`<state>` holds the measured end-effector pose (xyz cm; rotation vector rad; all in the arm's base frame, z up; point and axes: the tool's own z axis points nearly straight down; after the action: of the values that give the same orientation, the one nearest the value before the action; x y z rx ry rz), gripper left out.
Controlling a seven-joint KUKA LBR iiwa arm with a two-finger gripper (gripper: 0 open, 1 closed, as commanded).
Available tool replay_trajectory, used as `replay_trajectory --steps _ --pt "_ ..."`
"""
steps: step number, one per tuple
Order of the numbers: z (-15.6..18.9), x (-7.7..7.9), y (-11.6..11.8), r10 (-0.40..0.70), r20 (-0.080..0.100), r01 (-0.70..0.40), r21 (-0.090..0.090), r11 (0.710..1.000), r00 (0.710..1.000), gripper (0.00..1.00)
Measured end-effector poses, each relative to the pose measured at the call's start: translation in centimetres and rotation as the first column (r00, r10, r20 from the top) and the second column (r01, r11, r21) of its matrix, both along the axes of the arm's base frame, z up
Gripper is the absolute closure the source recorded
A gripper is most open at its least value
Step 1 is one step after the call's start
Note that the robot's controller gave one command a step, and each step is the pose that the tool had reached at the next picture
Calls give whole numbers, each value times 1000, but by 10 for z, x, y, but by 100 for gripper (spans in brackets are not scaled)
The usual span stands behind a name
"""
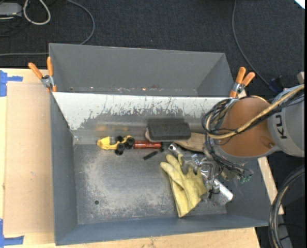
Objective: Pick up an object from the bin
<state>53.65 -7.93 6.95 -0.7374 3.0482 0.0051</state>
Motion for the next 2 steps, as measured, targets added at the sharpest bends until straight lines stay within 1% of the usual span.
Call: replay_trajectory --steps 1,2 --pt "0 1 7 -17 -4 17 3 1000 1000 0" --pt "0 -4 15 -9 -3 9 2 1000 1000 0"
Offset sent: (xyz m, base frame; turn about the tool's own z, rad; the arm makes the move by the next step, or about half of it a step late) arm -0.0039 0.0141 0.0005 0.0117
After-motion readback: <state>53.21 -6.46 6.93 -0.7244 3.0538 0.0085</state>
